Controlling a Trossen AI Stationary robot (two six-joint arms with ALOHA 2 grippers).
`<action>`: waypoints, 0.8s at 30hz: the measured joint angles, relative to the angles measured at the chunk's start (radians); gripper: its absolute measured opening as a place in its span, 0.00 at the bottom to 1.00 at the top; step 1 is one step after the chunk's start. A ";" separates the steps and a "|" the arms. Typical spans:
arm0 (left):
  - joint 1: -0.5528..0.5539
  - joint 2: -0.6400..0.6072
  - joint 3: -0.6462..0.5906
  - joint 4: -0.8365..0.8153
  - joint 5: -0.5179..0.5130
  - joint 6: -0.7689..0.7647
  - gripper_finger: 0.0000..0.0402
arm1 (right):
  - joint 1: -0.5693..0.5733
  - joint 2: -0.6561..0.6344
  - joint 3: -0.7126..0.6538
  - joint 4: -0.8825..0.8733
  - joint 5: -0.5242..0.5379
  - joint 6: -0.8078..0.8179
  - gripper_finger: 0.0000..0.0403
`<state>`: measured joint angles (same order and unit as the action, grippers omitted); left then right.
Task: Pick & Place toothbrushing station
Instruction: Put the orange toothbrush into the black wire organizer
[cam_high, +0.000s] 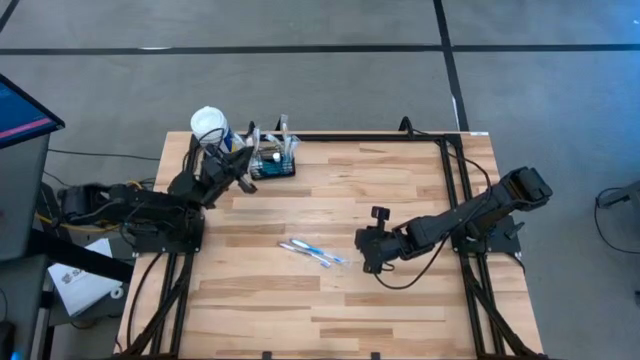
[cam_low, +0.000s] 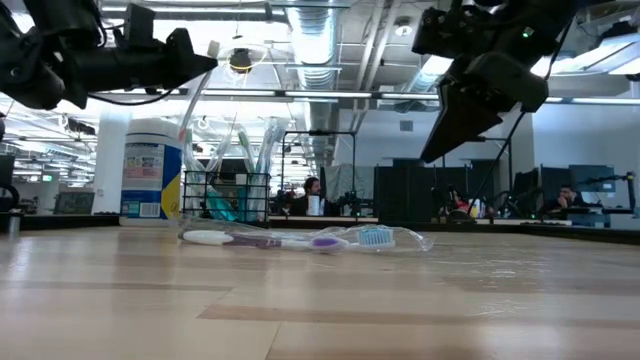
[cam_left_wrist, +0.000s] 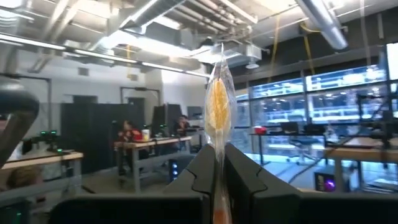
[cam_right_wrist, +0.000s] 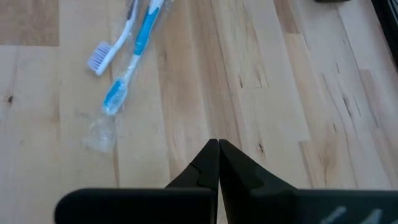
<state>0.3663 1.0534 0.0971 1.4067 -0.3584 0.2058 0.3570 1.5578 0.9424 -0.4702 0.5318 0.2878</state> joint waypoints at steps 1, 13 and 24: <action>0.012 0.000 0.000 0.002 0.000 0.000 0.01 | -0.003 0.000 0.000 0.000 0.000 0.000 0.00; 0.134 0.003 0.000 0.053 0.069 0.000 0.01 | -0.041 0.000 0.000 0.000 0.000 -0.027 0.00; 0.209 0.169 0.019 0.163 0.077 -0.025 0.01 | -0.088 0.000 0.000 0.000 -0.001 -0.063 0.00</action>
<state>0.5749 1.2222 0.1161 1.5695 -0.2817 0.1812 0.2695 1.5578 0.9424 -0.4706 0.5312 0.2249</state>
